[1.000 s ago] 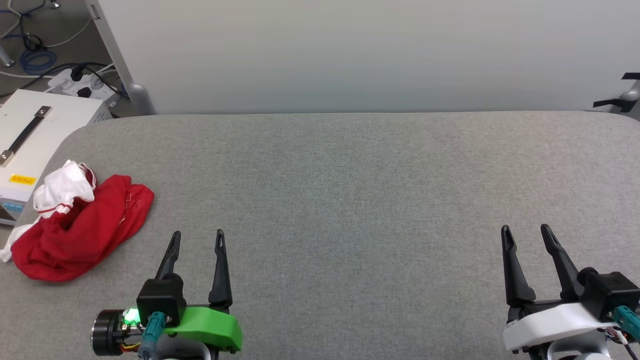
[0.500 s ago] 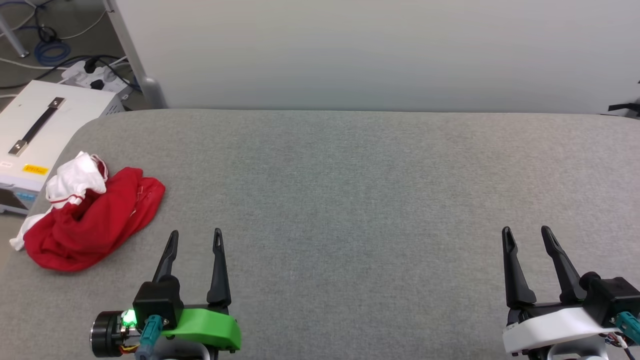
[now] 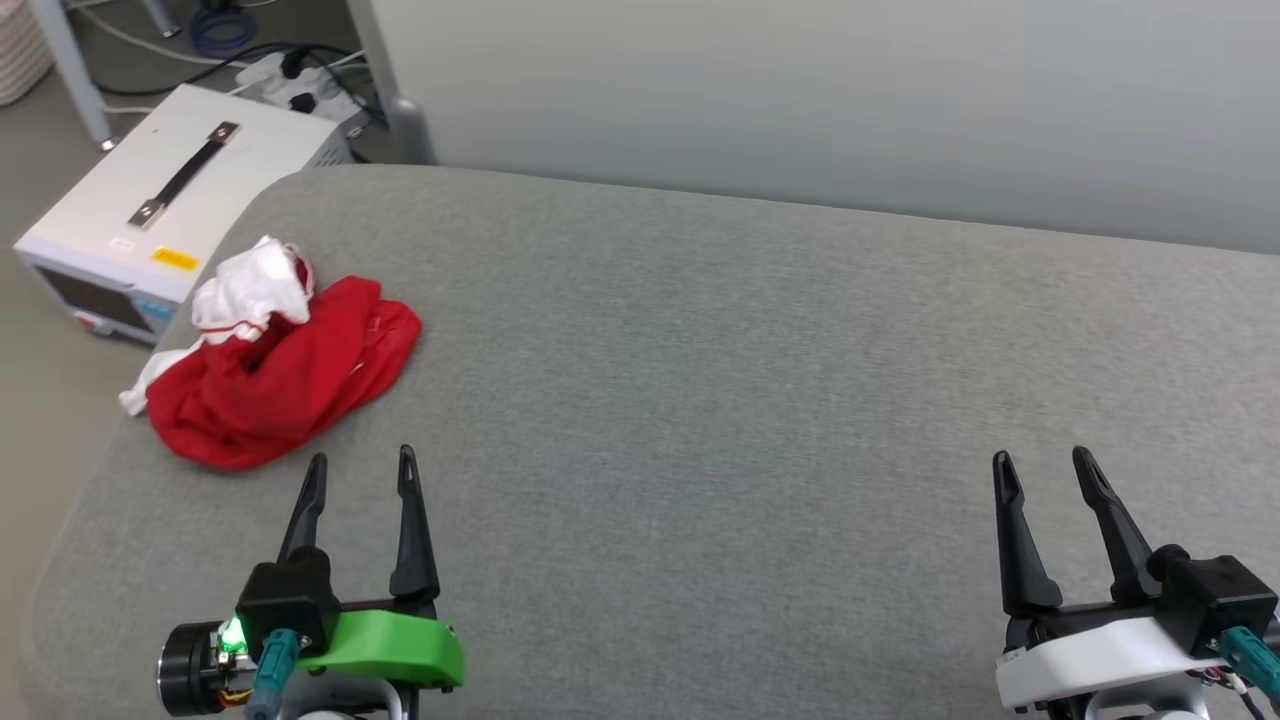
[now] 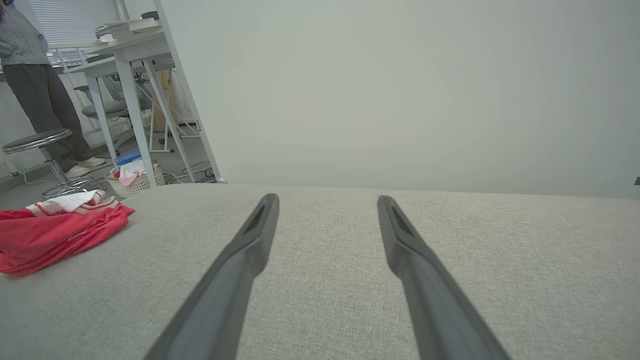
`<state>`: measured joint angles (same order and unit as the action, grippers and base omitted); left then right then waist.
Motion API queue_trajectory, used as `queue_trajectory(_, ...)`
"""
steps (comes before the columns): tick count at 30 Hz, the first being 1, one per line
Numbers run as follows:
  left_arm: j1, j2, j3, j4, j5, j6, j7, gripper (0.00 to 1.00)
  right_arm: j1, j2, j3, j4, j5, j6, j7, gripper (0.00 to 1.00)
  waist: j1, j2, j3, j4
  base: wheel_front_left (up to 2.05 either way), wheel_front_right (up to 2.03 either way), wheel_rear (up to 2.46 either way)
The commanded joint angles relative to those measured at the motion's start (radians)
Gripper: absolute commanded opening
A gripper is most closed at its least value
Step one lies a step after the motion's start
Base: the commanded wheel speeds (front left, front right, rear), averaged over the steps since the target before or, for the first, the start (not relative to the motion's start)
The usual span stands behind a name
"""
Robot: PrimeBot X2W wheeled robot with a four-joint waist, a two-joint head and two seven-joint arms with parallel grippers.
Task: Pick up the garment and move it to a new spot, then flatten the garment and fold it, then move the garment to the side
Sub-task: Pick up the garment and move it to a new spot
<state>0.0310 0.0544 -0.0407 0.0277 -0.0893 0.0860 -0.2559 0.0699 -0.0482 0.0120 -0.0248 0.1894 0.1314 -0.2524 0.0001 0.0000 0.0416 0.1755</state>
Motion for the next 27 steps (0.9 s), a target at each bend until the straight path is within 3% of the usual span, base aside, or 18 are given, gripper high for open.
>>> queue_trajectory(1,-0.018,-0.004,0.008,0.001,-0.006,0.008,-0.006,1.00,-0.006,-0.002,0.002,-0.003,-0.007,-0.001,-0.009,1.00,-0.0001,0.0000,0.018,0.058,0.00,0.00,0.00)
queue_trajectory(17,-0.023,-0.004,0.051,0.009,-0.030,0.012,-0.006,1.00,-0.018,-0.002,0.027,0.004,-0.041,-0.001,-0.009,1.00,-0.0001,0.0000,0.033,0.254,0.00,0.00,0.00)
queue_trajectory(27,-0.013,-0.004,0.066,0.012,-0.054,0.014,-0.006,1.00,-0.024,-0.002,0.045,0.010,-0.052,-0.001,-0.009,1.00,-0.0001,0.0000,0.038,0.311,0.00,0.00,0.00)
